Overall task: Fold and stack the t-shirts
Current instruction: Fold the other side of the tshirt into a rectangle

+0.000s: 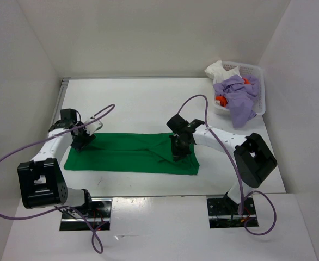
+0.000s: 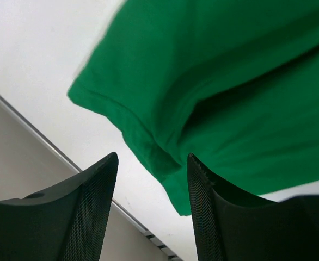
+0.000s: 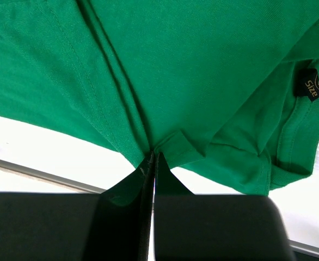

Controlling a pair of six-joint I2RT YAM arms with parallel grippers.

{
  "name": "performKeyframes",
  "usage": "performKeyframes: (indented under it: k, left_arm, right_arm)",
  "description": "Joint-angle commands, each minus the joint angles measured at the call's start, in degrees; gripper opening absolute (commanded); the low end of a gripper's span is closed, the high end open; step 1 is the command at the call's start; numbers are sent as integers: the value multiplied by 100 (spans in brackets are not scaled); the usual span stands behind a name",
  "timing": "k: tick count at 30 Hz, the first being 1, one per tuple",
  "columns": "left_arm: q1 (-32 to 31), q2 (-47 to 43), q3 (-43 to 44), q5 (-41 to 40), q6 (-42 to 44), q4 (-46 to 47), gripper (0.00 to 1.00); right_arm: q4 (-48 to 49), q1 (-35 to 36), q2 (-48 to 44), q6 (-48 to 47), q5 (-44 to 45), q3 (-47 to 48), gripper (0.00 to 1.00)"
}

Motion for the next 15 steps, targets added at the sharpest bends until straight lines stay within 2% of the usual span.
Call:
performKeyframes:
  k: [1,4,5,6,7,11,15]
  left_arm:
    - [-131,69,-36,89,402,-405,61]
    - [-193,304,-248,-220,210,131,60]
    - [-193,393,-248,-465,52,245,57]
    - [-193,490,-248,-589,-62,455,52]
    - [-193,673,-161,-660,-177,509,41]
    - [-140,798,103,-660,-432,510,15]
    - [-193,745,-53,-774,-319,562,12]
  right_arm:
    - [175,51,66,22,-2,-63,0]
    - [175,51,119,22,-2,-2,0]
    - [175,51,119,22,-2,-2,0]
    - [175,51,119,-31,-2,-2,0]
    - [88,51,119,-31,77,50,0]
    - [-194,51,-100,-84,209,-19,0]
    - [-256,51,-285,-32,35,-317,0]
